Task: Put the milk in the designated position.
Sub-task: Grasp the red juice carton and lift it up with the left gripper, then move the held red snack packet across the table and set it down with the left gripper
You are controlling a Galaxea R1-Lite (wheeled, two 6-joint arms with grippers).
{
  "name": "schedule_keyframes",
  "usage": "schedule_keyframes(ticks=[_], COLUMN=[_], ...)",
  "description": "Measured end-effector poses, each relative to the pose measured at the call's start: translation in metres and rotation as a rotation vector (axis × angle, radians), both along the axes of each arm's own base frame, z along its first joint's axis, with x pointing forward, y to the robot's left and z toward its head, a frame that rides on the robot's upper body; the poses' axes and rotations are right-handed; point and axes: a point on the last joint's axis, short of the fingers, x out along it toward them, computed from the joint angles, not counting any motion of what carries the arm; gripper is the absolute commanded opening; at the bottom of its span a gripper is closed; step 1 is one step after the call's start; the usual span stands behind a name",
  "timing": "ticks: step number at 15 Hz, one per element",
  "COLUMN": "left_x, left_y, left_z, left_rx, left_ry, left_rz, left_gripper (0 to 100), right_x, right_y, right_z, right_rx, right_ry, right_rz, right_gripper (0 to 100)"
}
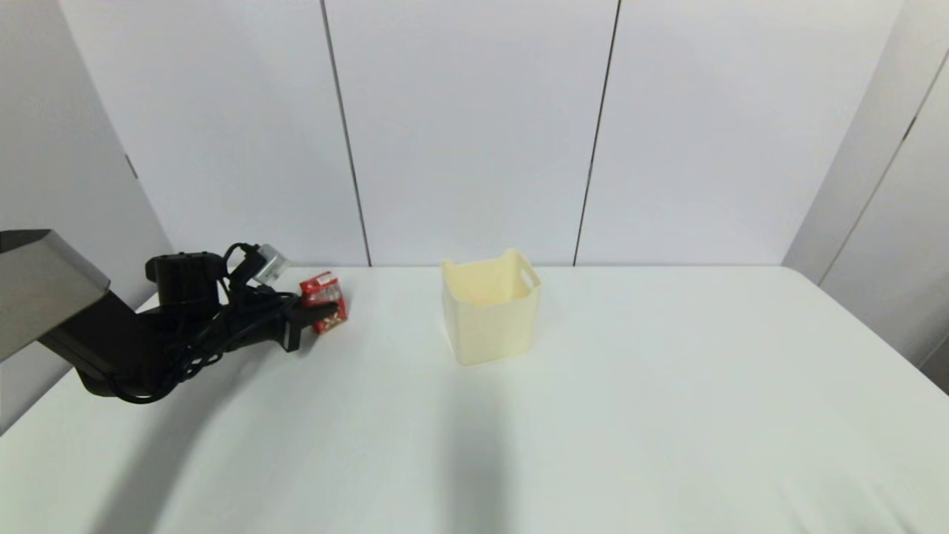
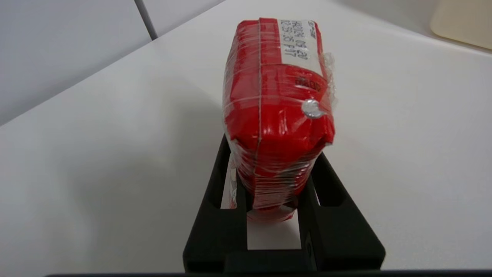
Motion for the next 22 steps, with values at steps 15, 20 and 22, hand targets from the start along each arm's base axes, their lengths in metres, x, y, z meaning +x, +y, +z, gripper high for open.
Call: schedule_keyframes(ticks=[15, 20, 22], left_x=[-0.12, -0.156, -0.156], left_y=[-0.129, -0.176, -0.189], left_z=[0.164, 0.169, 0.158], left_rx=[-0.051, -0.07, -0.053], left_ry=[-0.02, 0.027, 0.055], left_rz=[-0.414, -0.608, -0.633], left_gripper=[0, 0, 0], right_x=[0.0, 0.0, 0.0], right_y=[0.0, 0.0, 0.0], right_z=[0.0, 0.0, 0.0], right_rx=[0.0, 0.0, 0.0], right_ry=[0.0, 0.0, 0.0], right_rz=[-0.001, -0.001, 0.0], right_gripper=[100, 100, 100])
